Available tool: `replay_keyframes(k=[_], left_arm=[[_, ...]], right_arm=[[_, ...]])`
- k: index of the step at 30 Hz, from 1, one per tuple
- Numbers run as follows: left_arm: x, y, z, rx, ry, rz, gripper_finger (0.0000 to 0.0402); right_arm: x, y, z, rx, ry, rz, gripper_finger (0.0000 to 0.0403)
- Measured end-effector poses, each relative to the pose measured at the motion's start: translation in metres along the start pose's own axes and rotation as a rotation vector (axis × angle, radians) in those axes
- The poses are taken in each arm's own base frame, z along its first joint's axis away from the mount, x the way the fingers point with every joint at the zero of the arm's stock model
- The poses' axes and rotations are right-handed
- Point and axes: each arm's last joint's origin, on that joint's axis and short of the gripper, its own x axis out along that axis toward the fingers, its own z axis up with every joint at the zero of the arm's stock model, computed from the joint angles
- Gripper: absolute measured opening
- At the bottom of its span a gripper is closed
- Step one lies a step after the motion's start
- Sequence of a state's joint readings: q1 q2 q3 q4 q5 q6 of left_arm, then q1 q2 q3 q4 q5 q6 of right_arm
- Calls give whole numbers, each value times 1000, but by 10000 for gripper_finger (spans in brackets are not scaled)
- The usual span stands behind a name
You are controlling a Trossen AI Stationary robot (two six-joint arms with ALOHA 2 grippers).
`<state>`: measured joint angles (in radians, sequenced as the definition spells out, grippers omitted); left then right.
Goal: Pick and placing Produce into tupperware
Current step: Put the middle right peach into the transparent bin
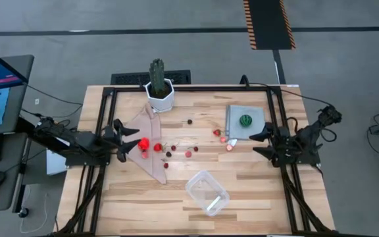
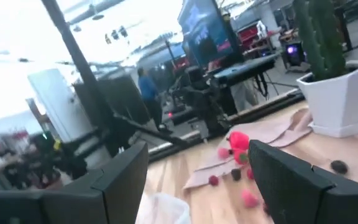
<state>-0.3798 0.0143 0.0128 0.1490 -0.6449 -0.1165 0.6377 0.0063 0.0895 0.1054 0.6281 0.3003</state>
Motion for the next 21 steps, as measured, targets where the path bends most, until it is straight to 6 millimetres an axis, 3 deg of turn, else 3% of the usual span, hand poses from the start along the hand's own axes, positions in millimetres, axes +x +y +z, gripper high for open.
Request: replay_keyframes(k=[21], left_arm=[[-2,0,18,-230,-164,-2,222]], right_arm=[[3,-11,11,-1,-137,-211,302]])
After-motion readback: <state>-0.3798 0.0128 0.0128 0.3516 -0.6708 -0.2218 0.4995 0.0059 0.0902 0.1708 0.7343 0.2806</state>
